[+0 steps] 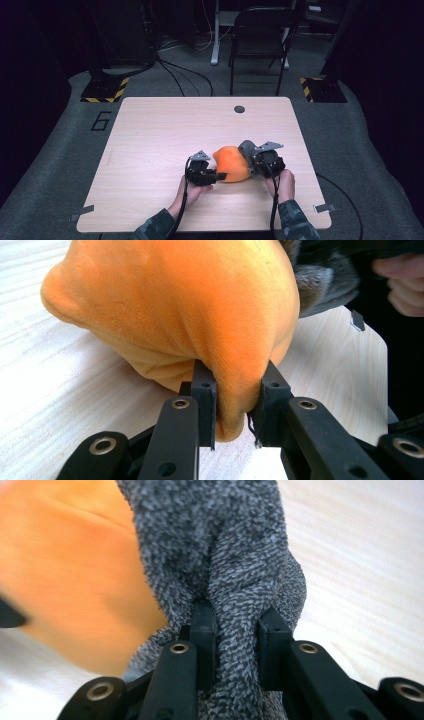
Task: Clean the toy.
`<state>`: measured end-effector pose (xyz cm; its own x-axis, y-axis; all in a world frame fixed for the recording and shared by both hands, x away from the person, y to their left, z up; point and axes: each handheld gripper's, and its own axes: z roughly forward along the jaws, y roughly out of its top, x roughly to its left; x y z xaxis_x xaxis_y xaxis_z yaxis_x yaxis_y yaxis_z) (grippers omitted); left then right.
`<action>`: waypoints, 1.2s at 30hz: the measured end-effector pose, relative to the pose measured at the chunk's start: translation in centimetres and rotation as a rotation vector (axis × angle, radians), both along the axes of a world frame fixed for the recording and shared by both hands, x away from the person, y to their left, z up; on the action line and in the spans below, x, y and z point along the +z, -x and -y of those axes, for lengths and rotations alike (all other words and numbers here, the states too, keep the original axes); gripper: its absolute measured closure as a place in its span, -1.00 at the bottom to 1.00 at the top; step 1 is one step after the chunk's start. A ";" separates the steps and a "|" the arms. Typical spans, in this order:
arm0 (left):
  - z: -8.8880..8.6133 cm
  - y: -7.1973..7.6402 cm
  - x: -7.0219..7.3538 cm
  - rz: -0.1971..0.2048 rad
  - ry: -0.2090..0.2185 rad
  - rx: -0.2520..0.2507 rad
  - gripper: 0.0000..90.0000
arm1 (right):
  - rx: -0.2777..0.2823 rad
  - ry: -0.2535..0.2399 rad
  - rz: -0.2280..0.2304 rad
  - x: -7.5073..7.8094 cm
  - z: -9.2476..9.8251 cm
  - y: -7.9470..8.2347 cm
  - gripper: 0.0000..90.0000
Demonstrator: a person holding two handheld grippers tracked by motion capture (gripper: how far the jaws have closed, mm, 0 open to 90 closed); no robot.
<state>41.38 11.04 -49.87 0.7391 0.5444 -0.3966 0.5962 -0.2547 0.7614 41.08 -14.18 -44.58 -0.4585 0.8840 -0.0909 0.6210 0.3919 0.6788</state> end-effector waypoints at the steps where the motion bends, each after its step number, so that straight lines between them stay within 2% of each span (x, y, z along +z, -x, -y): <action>1: 0.0 0.0 -0.1 -0.010 0.011 0.006 0.67 | -0.013 -0.006 -0.016 -0.3 0.3 -0.3 0.66; 2: 0.0 0.0 -0.1 -0.017 0.013 0.006 0.67 | -0.032 -0.005 -0.023 -0.6 0.6 -0.5 0.65; 6: 0.1 0.2 0.0 0.008 -0.009 0.003 0.67 | -0.055 0.019 -0.063 -2.3 1.5 -1.3 0.65; 10: 0.0 0.2 -0.1 -0.005 0.001 0.010 0.67 | -0.064 0.016 -0.107 -3.8 2.1 -2.1 0.65; 14: 0.0 0.2 0.0 0.003 -0.007 0.007 0.67 | -0.062 0.039 -0.124 -4.2 2.2 -2.2 0.65; 17: -0.1 0.2 0.0 -0.001 -0.003 0.015 0.66 | -0.076 0.054 -0.091 -2.6 2.6 -1.8 0.66; 18: -0.1 0.2 -0.1 0.002 0.000 0.017 0.66 | -0.082 0.035 -0.062 -1.5 2.7 -1.3 0.66; 20: -0.1 0.2 -0.1 0.001 -0.003 0.012 0.66 | -0.078 -0.016 0.026 1.4 2.2 -0.2 0.66; 21: -0.1 0.2 -0.1 -0.001 -0.004 0.013 0.66 | -0.058 -0.025 0.044 2.3 1.9 0.2 0.66; 22: -0.1 0.2 -0.1 0.002 -0.005 0.010 0.66 | -0.025 -0.027 0.089 3.2 1.2 0.6 0.66; 23: -0.1 0.2 -0.1 0.007 -0.009 0.008 0.66 | -0.001 -0.019 0.110 3.8 0.4 1.0 0.66; 24: -0.1 0.2 -0.1 0.008 -0.009 0.008 0.66 | 0.033 -0.013 0.127 3.8 -0.7 1.3 0.66; 25: -0.1 0.2 -0.1 0.008 -0.010 0.006 0.66 | 0.040 -0.003 0.115 3.6 -1.4 1.4 0.66; 27: 0.0 0.2 -0.1 0.010 -0.018 0.009 0.65 | 0.067 0.053 0.097 2.2 -2.6 1.2 0.67; 28: 0.0 0.2 -0.1 0.014 -0.023 0.004 0.63 | 0.070 0.076 0.100 1.5 -2.8 0.9 0.68; 30: 0.1 0.3 -0.1 0.027 -0.038 -0.004 0.57 | 0.086 0.080 0.089 0.5 -2.7 0.5 0.70; 32: 0.3 0.5 0.1 0.072 -0.075 -0.016 0.43 | 0.085 0.051 0.065 0.4 -2.3 0.3 0.70; 36: 0.3 1.0 0.5 0.161 -0.151 -0.042 0.12 | 0.079 0.065 0.062 0.3 -2.3 0.2 0.71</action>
<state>40.37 10.69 -49.37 0.8095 0.5563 -0.1878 0.4565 -0.3952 0.7971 40.87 -11.84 -44.26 -0.5181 0.8368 -0.1772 0.5438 0.4821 0.6869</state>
